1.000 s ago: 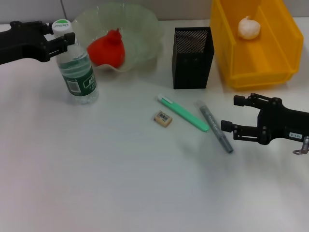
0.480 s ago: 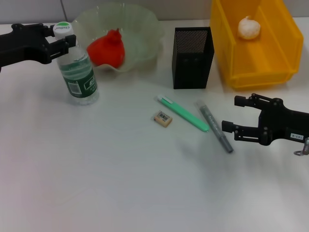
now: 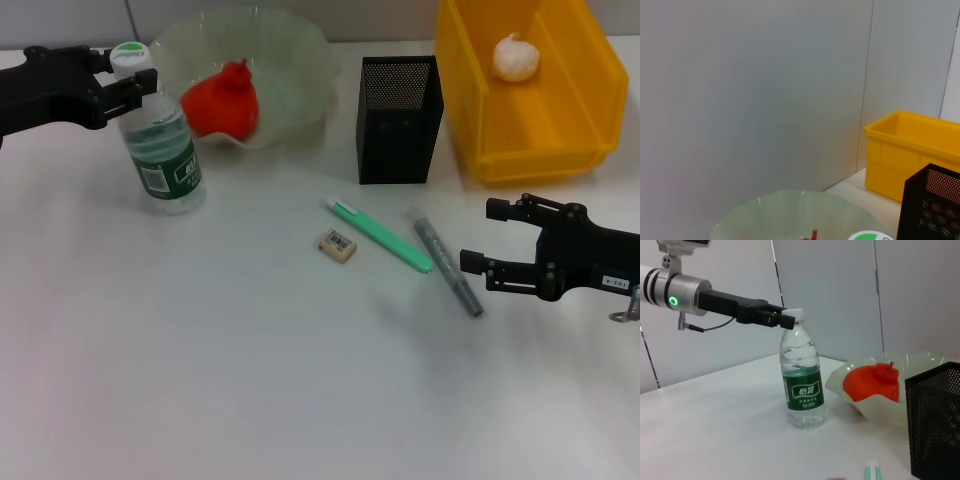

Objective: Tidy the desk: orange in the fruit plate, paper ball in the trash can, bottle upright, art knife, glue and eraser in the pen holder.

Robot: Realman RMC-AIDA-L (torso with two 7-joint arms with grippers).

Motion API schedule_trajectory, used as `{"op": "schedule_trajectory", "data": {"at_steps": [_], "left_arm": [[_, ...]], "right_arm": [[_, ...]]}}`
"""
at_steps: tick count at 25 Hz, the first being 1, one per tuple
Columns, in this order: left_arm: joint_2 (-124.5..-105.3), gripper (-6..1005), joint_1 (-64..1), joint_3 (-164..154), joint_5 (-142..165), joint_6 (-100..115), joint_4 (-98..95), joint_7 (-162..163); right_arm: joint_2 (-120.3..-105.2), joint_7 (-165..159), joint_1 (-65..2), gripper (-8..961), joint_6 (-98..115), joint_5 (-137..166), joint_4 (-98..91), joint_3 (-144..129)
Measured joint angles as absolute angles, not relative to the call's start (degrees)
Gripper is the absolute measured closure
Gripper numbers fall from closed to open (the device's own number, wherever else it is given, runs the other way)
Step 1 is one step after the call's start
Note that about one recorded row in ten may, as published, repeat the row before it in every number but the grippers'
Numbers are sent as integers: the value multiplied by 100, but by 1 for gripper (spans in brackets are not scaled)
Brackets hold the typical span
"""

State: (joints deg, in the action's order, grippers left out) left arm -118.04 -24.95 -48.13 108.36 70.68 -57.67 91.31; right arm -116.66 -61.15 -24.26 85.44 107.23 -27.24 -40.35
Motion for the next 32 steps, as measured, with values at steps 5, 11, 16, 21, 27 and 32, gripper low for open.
{"op": "schedule_trajectory", "data": {"at_steps": [5, 11, 16, 21, 27, 32], "left_arm": [[-11804, 420, -2480, -4836, 10826, 7043, -5766, 9131], [-11807, 412, -2469, -4808, 10826, 7055, -5799, 9131], [-11813, 386, -2457, -4807, 10754, 7110, -5835, 9132], [-11767, 268, -2264, -4619, 9685, 7610, -6177, 9271], [-11487, 184, -2167, -4433, 8592, 9323, -6079, 9465], [-11439, 184, -2207, -4471, 8611, 10367, -5629, 9334]], "right_arm": [[-11664, -6126, -2426, 118, 8544, 10723, -2724, -4034], [-11663, -6134, -2426, 118, 8543, 10723, -2724, -4034], [-11663, -6137, -2426, 118, 8543, 10723, -2725, -4028], [-11663, -6142, -2433, 118, 8542, 10723, -2724, -4025], [-11663, -6202, -2480, 118, 8545, 10723, -2725, -4025], [-11663, -6252, -2502, 118, 8549, 10723, -2736, -4025]]}}
